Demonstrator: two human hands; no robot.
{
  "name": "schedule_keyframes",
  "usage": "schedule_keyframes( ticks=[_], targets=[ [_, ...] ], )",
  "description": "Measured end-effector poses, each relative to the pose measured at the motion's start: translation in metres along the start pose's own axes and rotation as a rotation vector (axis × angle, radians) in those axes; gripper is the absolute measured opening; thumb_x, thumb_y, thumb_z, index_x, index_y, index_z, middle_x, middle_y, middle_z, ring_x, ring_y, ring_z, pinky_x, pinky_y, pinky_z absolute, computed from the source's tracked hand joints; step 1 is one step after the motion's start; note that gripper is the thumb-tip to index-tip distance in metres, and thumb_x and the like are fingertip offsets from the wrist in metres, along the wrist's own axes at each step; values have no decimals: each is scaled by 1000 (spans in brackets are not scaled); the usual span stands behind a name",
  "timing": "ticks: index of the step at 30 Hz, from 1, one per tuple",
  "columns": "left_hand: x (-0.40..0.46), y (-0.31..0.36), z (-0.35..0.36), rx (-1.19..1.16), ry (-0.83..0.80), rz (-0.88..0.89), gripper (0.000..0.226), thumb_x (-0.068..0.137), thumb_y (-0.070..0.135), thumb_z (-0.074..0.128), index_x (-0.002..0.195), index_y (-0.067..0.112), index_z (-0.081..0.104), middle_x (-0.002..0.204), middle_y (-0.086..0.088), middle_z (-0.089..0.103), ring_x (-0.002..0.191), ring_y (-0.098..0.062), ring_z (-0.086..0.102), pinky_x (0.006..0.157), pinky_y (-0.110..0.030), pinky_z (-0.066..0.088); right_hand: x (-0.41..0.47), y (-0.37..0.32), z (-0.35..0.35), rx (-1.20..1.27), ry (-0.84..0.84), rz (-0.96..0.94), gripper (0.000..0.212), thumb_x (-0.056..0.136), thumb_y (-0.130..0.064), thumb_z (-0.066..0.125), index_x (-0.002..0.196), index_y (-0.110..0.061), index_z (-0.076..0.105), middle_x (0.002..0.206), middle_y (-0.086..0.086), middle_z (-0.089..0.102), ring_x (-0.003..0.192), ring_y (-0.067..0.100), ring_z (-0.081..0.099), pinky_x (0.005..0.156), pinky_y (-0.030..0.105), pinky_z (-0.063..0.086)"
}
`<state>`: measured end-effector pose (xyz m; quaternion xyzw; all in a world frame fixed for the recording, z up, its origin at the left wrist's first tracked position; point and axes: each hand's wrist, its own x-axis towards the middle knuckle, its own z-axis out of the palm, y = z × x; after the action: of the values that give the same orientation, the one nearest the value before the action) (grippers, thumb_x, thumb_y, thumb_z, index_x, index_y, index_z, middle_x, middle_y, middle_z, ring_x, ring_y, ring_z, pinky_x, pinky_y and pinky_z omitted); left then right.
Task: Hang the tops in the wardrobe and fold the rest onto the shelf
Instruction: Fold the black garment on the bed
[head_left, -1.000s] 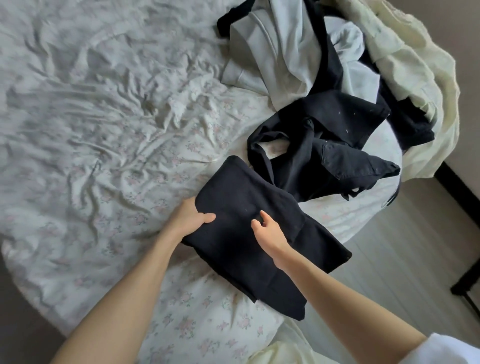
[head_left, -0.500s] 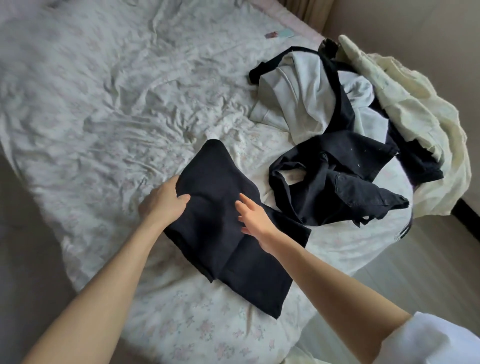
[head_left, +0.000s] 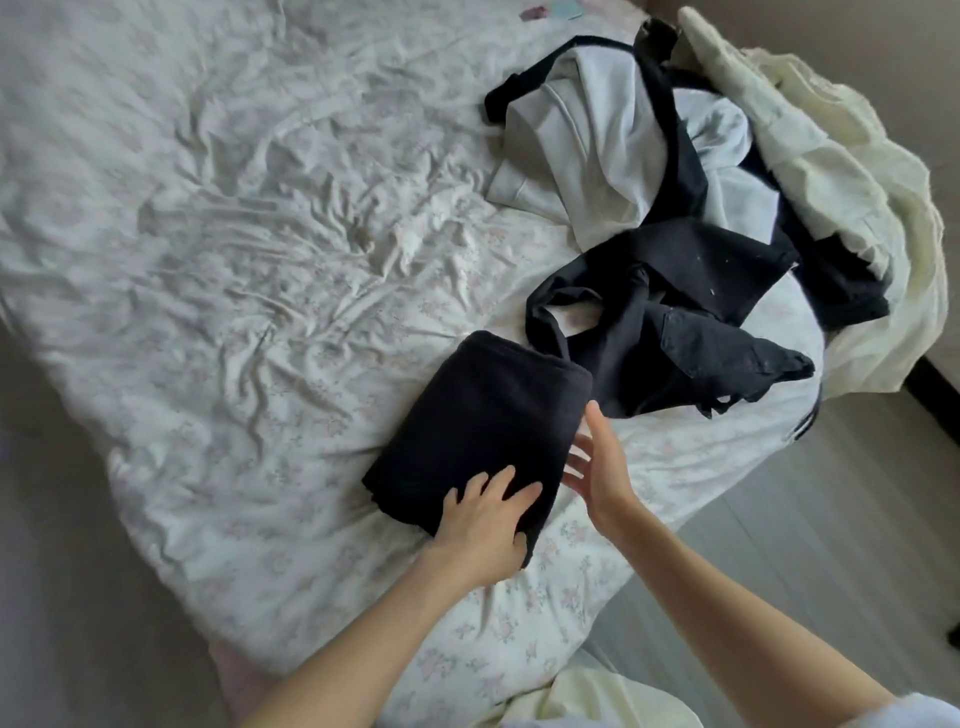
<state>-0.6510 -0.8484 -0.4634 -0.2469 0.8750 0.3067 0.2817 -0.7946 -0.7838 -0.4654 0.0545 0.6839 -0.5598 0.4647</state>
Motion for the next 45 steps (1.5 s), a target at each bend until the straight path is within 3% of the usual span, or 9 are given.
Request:
schedule_keyframes(
  ticks=[4, 7, 11, 18, 28, 30, 35, 40, 45],
  targets=[
    [4, 4, 34, -124, -74, 36, 48, 98, 28, 40, 145, 26, 34, 152, 4, 26, 139, -17, 23, 112, -38, 27, 4, 24, -28, -111, 28, 77, 30, 90, -34, 59, 117, -21, 53, 107, 1, 67, 94, 17, 66, 70, 30, 54],
    [7, -2, 41, -170, 311, -43, 39, 98, 25, 40, 137, 24, 45, 141, 9, 38, 129, -9, 34, 103, -26, 32, 15, 35, -38, -161, 90, 65, 12, 94, -20, 52, 104, -20, 58, 102, 3, 65, 91, 13, 64, 66, 24, 51],
    [21, -24, 26, -196, 660, -200, 48, 92, 29, 53, 138, 18, 45, 146, -6, 36, 134, -24, 34, 106, -40, 32, 25, 43, -54, -93, 124, 156, 11, 95, -17, 49, 103, -19, 57, 108, 3, 64, 97, 16, 63, 74, 32, 53],
    [64, -79, -2, -570, 338, -345, 70, 91, 57, 42, 150, 36, 10, 157, 2, 15, 144, -23, 15, 116, -50, 17, 47, 18, -33, 8, -298, 157, 45, 83, -25, 69, 126, -20, 56, 118, 0, 67, 107, 17, 64, 90, 34, 51],
    [52, -115, -62, -1181, 546, -134, 45, 98, 52, 30, 136, 33, 47, 140, 15, 45, 125, 8, 42, 106, -16, 31, 31, -35, 89, -50, -450, 33, 11, 88, -15, 52, 95, -15, 61, 82, -1, 70, 76, 13, 67, 70, 28, 54],
    [50, -107, -59, -1022, 551, -107, 51, 93, 56, 34, 140, 36, 39, 143, 17, 38, 129, 10, 35, 106, -13, 26, 28, -23, 69, 41, -403, 108, 18, 86, -14, 54, 102, -12, 62, 93, 7, 69, 86, 20, 67, 81, 38, 52],
    [60, -70, -5, -178, 292, -85, 67, 90, 59, 38, 146, 49, 2, 159, 10, -11, 146, -18, -9, 117, -53, 5, 37, 27, -31, 55, 49, 253, 31, 85, -2, 50, 114, -4, 60, 106, 12, 68, 98, 26, 63, 88, 40, 50],
    [79, -48, 26, -27, 313, -133, 82, 90, 60, 36, 136, 50, -30, 155, 3, -27, 142, -31, -24, 111, -62, -4, 53, 31, -59, -64, 107, 252, 37, 81, 3, 46, 114, -10, 56, 100, 6, 64, 88, 19, 58, 75, 32, 48],
    [94, -47, 32, 87, 292, -186, 86, 88, 68, 29, 126, 44, -45, 143, -3, -45, 138, -37, -31, 107, -67, -6, 53, 9, -27, -616, 317, -441, 55, 82, -7, 44, 136, -19, 41, 130, -3, 48, 117, 10, 45, 99, 28, 36]
  ],
)
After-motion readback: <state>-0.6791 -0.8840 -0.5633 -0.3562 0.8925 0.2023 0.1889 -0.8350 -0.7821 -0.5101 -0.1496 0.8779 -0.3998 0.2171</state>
